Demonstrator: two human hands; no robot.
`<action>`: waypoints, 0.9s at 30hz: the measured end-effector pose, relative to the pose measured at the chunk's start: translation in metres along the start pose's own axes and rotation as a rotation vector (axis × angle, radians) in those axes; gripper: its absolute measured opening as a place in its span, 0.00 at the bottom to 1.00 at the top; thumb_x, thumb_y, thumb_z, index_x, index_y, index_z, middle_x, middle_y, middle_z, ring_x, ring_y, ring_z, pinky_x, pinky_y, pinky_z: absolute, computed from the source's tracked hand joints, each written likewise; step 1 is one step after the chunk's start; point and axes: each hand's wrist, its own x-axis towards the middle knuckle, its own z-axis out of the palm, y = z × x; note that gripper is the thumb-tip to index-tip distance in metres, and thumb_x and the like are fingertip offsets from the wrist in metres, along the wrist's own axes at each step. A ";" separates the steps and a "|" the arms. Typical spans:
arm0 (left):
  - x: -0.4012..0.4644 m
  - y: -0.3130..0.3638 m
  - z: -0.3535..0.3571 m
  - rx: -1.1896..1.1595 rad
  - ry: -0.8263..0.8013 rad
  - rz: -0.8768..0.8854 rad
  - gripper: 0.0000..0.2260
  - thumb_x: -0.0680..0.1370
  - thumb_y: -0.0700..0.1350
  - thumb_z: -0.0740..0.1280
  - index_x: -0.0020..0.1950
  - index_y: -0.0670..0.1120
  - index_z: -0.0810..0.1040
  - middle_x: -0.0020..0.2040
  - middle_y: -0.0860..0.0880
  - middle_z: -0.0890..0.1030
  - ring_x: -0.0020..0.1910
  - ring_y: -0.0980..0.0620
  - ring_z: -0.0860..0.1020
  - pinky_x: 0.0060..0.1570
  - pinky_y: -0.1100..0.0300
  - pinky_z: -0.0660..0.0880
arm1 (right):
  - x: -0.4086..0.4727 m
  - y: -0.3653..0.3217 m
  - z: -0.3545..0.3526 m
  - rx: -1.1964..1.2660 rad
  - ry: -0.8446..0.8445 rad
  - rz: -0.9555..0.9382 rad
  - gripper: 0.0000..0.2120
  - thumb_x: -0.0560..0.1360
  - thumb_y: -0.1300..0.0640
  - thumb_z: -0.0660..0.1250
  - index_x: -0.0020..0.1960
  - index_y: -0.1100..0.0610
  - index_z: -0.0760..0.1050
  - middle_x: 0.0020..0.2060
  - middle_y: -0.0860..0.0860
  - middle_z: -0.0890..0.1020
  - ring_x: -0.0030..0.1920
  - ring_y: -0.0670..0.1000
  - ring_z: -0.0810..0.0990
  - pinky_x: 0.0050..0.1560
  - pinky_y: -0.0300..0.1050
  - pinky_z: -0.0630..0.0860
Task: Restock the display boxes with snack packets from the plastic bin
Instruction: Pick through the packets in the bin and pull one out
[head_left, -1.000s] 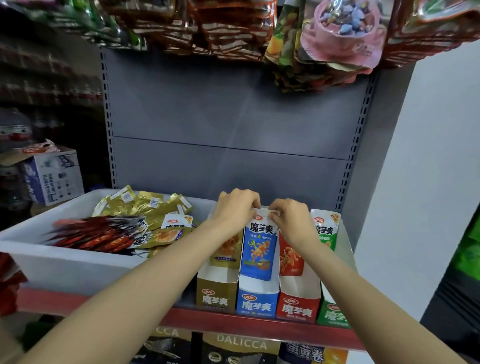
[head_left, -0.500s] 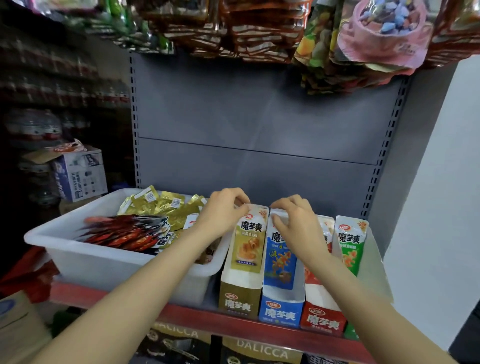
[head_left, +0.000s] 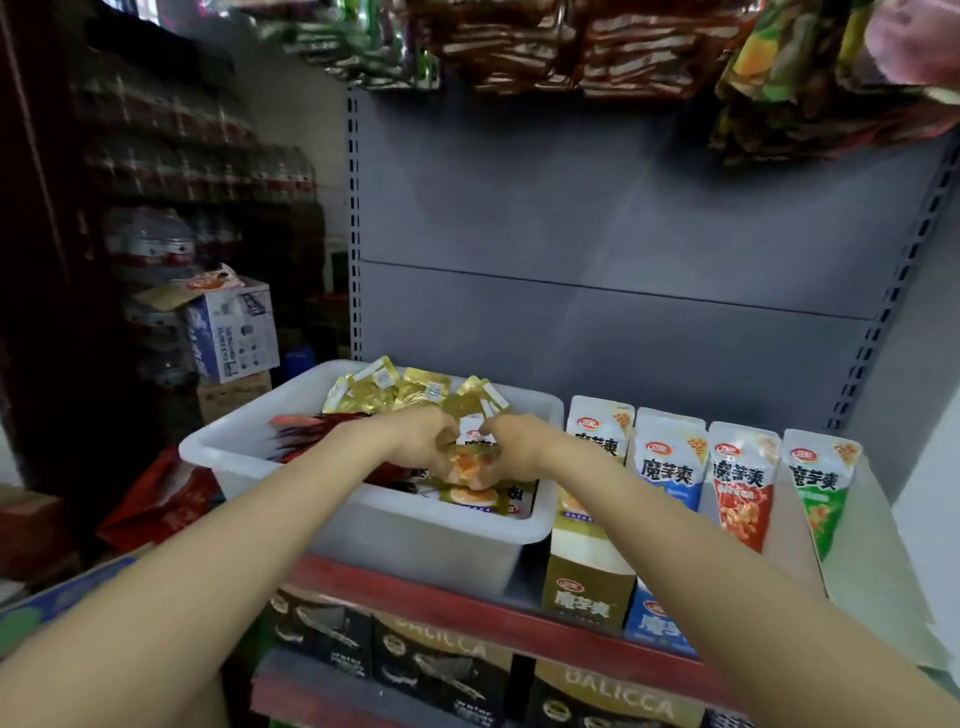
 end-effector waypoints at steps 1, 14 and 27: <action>0.000 -0.001 0.000 0.012 -0.045 0.017 0.24 0.72 0.50 0.72 0.65 0.44 0.72 0.62 0.48 0.76 0.57 0.48 0.74 0.60 0.53 0.72 | 0.003 -0.001 0.000 -0.012 -0.009 0.017 0.32 0.70 0.45 0.72 0.68 0.57 0.67 0.65 0.55 0.73 0.64 0.56 0.71 0.62 0.49 0.71; -0.013 0.015 -0.001 -0.741 0.570 0.016 0.24 0.72 0.48 0.73 0.66 0.48 0.72 0.64 0.48 0.74 0.61 0.51 0.73 0.60 0.57 0.70 | -0.020 0.020 -0.018 0.778 0.482 0.125 0.12 0.71 0.61 0.72 0.49 0.58 0.70 0.44 0.56 0.76 0.45 0.55 0.77 0.44 0.47 0.75; -0.015 0.145 0.003 -1.107 0.678 0.122 0.25 0.72 0.38 0.72 0.67 0.46 0.70 0.58 0.49 0.74 0.54 0.52 0.75 0.56 0.53 0.76 | -0.128 0.091 -0.010 1.159 0.663 0.032 0.12 0.70 0.62 0.73 0.51 0.57 0.75 0.42 0.53 0.81 0.38 0.50 0.81 0.32 0.38 0.77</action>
